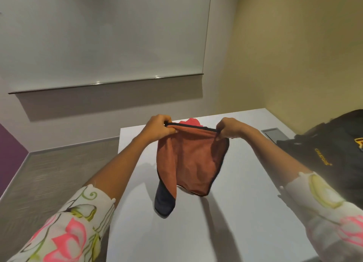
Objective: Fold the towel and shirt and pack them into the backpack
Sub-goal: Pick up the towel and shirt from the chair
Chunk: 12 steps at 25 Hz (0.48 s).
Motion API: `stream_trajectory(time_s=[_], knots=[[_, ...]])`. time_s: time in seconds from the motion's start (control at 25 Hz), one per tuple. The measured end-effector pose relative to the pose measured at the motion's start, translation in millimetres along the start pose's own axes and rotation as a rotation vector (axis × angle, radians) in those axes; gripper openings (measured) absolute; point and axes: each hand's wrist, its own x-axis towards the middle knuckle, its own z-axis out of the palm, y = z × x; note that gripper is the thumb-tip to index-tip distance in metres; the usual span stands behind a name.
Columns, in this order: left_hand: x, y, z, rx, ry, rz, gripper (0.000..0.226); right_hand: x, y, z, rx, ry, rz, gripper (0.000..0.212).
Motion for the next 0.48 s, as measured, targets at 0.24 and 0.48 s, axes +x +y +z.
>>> stream_trajectory(time_s=[0.24,0.48], knots=[[1,-20,-19,0.399,0.070,-0.004,0.025,6,38,5,0.057,0.417,0.170,0.022],[4,-16,-36,0.297,0.250,0.074,0.014,-7,43,-13,0.231,0.735,0.181,0.036]])
